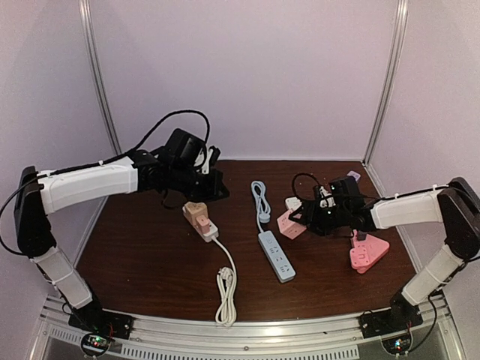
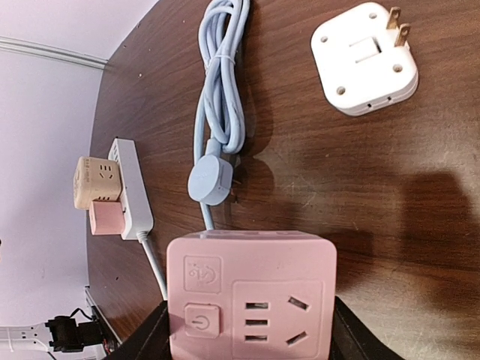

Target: Pull the plug off the socket

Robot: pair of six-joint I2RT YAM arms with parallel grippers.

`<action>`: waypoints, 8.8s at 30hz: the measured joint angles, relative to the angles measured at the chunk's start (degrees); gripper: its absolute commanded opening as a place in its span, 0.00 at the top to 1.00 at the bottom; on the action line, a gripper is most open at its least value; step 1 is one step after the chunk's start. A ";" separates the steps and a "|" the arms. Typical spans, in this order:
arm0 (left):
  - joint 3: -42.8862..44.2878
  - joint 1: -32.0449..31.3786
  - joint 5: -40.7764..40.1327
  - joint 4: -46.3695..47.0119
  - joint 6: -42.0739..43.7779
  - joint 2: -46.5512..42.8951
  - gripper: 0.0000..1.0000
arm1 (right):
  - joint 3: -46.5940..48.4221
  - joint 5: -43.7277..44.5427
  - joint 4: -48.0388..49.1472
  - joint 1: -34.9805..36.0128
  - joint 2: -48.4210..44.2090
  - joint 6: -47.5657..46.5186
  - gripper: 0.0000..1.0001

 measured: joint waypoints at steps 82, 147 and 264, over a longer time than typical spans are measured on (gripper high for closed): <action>-11.65 18.60 -5.14 1.79 1.70 -5.16 0.83 | 15.30 28.68 -28.24 14.14 -4.02 -11.06 0.24; -21.35 14.73 7.06 17.90 -3.06 2.62 0.88 | 36.09 13.86 -15.89 25.83 27.06 -42.56 0.70; -32.70 8.98 4.87 29.20 -9.68 -5.79 1.00 | 41.33 26.14 -19.56 29.55 24.06 -37.81 0.94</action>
